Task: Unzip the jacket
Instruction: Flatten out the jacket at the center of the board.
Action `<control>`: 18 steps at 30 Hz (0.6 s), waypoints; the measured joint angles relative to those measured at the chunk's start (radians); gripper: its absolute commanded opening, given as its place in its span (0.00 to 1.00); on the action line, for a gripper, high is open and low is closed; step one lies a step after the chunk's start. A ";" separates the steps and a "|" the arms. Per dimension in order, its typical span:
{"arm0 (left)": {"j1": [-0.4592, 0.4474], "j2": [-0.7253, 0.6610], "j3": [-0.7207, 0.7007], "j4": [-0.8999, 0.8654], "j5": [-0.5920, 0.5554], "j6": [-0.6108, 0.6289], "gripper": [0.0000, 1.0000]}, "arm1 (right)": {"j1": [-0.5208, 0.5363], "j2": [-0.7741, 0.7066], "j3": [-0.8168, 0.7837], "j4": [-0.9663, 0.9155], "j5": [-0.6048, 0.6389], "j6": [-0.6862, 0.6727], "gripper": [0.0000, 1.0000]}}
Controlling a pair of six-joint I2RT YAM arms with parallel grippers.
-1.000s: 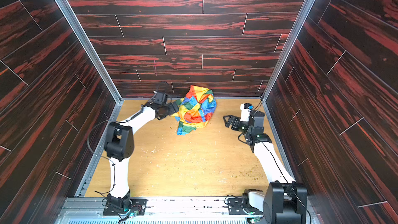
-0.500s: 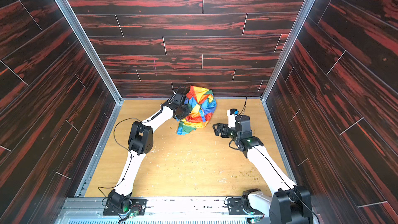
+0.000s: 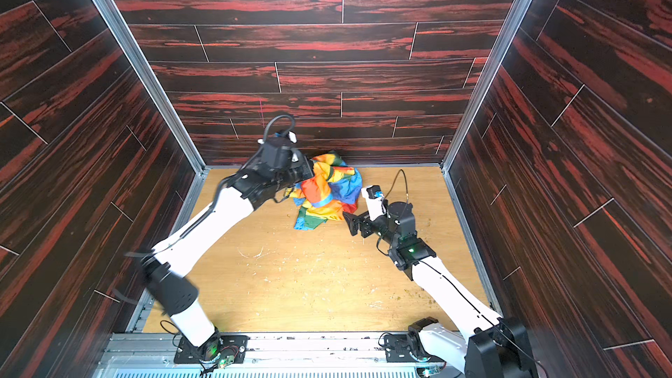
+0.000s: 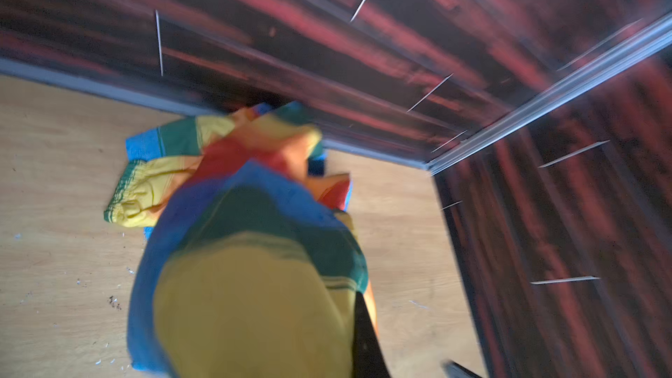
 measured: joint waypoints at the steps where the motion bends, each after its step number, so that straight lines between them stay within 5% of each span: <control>1: -0.010 -0.044 -0.025 0.011 -0.015 -0.006 0.00 | 0.029 0.014 0.012 0.016 0.000 -0.013 0.99; 10: -0.074 -0.178 -0.102 0.036 -0.091 -0.047 0.00 | 0.251 0.091 0.028 0.178 0.084 -0.104 0.98; 18: -0.079 -0.234 -0.079 -0.041 -0.085 -0.050 0.00 | 0.260 0.175 0.163 0.198 0.154 -0.188 0.98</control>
